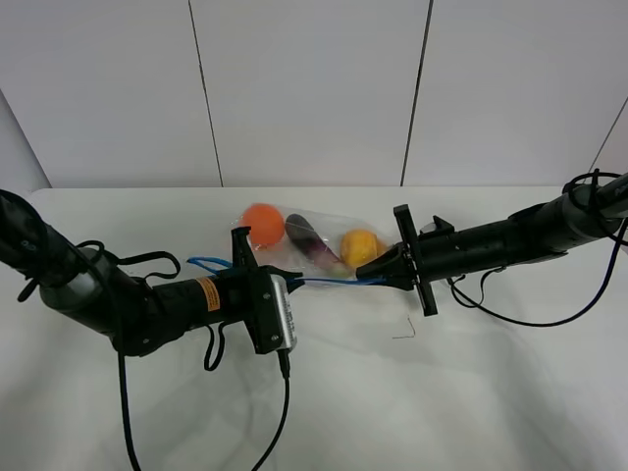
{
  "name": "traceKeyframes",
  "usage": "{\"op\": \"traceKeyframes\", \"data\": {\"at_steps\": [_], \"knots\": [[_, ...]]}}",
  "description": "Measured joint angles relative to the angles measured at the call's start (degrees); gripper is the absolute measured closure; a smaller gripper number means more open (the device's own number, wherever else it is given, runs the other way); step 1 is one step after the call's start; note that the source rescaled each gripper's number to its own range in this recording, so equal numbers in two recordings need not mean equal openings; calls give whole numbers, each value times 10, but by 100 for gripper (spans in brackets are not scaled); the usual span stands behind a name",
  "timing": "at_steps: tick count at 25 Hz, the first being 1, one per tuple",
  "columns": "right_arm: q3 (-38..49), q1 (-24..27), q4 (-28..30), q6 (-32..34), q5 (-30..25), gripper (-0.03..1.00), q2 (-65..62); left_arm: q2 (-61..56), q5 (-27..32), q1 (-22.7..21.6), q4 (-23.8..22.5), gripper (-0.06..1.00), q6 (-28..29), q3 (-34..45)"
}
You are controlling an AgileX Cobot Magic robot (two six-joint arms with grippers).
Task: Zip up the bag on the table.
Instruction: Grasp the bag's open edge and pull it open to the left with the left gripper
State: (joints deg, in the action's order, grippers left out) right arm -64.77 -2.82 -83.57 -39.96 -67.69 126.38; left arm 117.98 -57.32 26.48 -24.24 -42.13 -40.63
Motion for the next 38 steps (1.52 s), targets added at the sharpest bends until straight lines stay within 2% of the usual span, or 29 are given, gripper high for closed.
{"op": "traceKeyframes", "data": {"at_steps": [7,23,28,38], "knots": [[0,0,-9,0,-1,97,0,-23,20,-68,-7,94,-25,5],[-2,-3,-20,0,-3,97,0,-40,32,-194,-25,94,-29,6],[-2,-2,-13,0,-3,97,0,-40,42,-213,-15,94,-30,6],[-2,-2,-14,0,-4,97,0,-40,42,-213,-15,94,-31,7]]}}
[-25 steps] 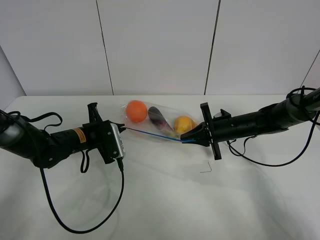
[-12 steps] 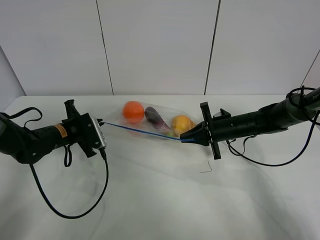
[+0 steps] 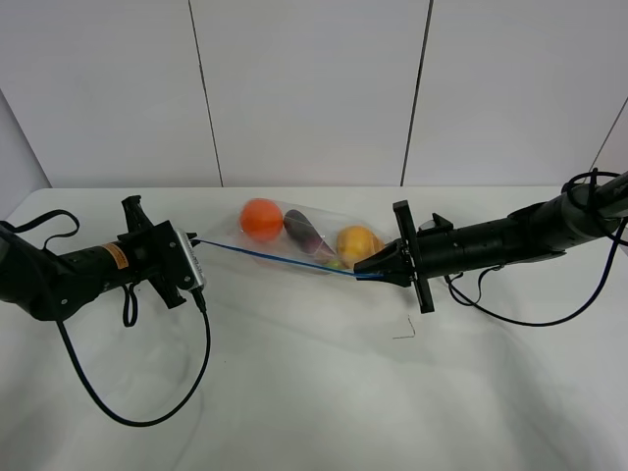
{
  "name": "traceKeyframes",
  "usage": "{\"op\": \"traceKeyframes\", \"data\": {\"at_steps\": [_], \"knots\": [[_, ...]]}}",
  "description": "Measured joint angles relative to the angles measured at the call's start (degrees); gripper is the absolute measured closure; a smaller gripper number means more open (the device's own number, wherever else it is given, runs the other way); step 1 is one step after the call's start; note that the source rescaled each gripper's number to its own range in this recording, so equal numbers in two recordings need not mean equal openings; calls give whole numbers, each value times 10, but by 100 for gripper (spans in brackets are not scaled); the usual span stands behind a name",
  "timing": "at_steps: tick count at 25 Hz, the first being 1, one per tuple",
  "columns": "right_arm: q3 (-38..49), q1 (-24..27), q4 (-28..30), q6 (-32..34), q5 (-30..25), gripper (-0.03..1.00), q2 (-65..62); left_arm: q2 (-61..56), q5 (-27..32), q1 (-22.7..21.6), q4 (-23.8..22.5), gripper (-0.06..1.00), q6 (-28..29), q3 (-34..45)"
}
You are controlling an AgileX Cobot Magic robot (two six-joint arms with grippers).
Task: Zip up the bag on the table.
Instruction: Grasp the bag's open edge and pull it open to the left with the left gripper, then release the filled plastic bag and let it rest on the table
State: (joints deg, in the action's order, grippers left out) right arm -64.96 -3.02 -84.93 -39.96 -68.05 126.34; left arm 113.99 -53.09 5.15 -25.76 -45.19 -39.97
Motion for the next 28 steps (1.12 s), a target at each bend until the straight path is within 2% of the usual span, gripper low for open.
{"op": "traceKeyframes", "data": {"at_steps": [2,4,5,9,10,12,16,18,25,28], "knots": [[0,0,0,0,0,97,0,0,0,0,0,93,-10,0],[0,0,6,0,0,97,0,0,4,-2,9,84,-21,0],[0,1,14,0,0,97,0,0,8,-7,18,75,-26,0],[0,2,18,0,0,97,0,0,32,-12,30,25,-32,0],[0,2,19,0,0,97,0,0,33,-12,31,15,-33,0],[0,2,19,0,0,97,0,0,36,-12,32,6,-33,0],[0,2,19,0,0,97,0,0,36,-12,40,1,-20,0],[0,2,18,0,0,97,0,0,36,-12,73,1,0,0],[0,2,17,0,-1,97,0,0,15,-12,311,1,109,0],[0,2,17,0,-1,97,0,0,15,-12,376,1,177,0]]}}
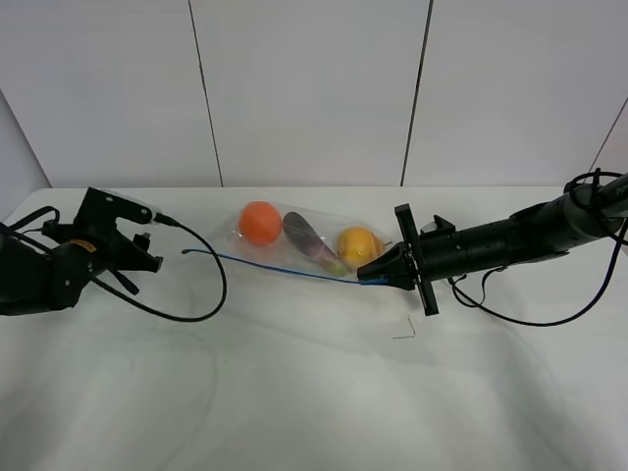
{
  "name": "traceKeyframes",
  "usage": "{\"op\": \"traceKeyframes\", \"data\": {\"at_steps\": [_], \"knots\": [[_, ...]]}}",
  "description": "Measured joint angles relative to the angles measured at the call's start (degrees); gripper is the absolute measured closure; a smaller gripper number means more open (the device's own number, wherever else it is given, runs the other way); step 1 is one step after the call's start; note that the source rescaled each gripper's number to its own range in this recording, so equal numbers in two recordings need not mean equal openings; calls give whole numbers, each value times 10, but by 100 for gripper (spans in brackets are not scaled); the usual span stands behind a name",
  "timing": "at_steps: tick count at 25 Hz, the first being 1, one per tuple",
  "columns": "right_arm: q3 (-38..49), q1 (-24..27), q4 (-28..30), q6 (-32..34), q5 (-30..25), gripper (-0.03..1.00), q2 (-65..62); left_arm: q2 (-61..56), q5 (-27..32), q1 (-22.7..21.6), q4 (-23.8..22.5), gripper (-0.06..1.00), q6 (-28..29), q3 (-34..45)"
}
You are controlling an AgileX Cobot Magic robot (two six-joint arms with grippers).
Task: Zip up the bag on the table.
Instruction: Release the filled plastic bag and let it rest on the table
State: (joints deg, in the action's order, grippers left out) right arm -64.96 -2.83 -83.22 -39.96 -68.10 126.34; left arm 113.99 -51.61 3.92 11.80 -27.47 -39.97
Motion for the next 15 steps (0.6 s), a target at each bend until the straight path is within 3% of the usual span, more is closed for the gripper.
{"op": "traceKeyframes", "data": {"at_steps": [4,7,10,15], "knots": [[0,0,-1,0,0,97,0,-1,10,0,23,1,83,0],[0,0,-1,0,0,97,0,-15,66,-1,27,1,104,-5],[0,0,-1,0,0,97,0,-45,184,-6,27,1,114,-36],[0,0,-1,0,0,97,0,-90,503,-18,27,1,123,-132]]}}
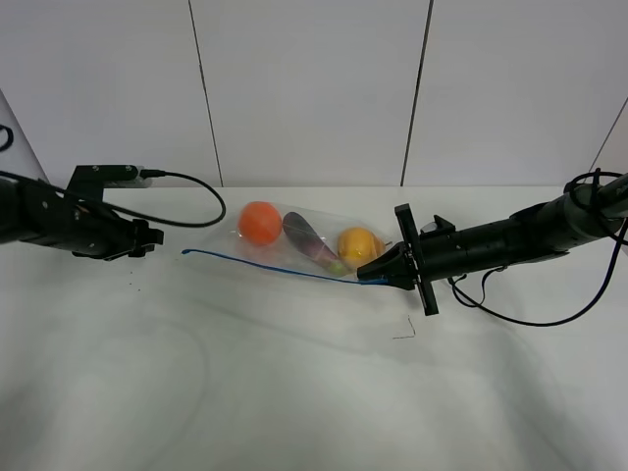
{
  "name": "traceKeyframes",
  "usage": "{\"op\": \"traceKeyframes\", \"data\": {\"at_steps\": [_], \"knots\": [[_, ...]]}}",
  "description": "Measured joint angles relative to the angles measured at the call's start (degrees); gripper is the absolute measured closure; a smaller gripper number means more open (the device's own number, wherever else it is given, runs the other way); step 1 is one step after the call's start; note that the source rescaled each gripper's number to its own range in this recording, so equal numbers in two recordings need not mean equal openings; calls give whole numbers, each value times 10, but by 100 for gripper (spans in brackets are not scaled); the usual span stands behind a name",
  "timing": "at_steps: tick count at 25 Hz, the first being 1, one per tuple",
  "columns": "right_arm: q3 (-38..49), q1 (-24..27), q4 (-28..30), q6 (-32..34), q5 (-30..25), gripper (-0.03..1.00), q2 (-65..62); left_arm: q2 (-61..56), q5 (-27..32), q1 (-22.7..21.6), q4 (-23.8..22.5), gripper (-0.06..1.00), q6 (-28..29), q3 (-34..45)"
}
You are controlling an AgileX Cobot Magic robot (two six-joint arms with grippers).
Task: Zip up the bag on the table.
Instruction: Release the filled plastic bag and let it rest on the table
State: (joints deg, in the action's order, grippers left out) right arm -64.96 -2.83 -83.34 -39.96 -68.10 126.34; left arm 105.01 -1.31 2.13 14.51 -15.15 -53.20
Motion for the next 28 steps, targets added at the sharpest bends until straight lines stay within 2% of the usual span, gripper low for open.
{"op": "traceKeyframes", "data": {"at_steps": [2,5,9,11,14,19,24,28], "knots": [[0,0,0,0,1,97,0,-3,149,-3,-1,1,17,-46],[0,0,0,0,1,97,0,-3,317,-3,-19,1,69,-106],[0,0,0,0,1,97,0,-3,447,-3,-83,1,172,-175],[0,0,0,0,1,97,0,-3,489,-3,-117,1,201,-202],[0,0,1,0,1,97,0,-3,558,-3,-145,1,215,-240],[0,0,1,0,1,97,0,-4,681,-3,-145,1,218,-267],[0,0,2,0,1,97,0,-31,687,-3,-145,1,198,-253],[0,0,2,0,1,97,0,-105,687,-3,-145,1,184,-186]]}}
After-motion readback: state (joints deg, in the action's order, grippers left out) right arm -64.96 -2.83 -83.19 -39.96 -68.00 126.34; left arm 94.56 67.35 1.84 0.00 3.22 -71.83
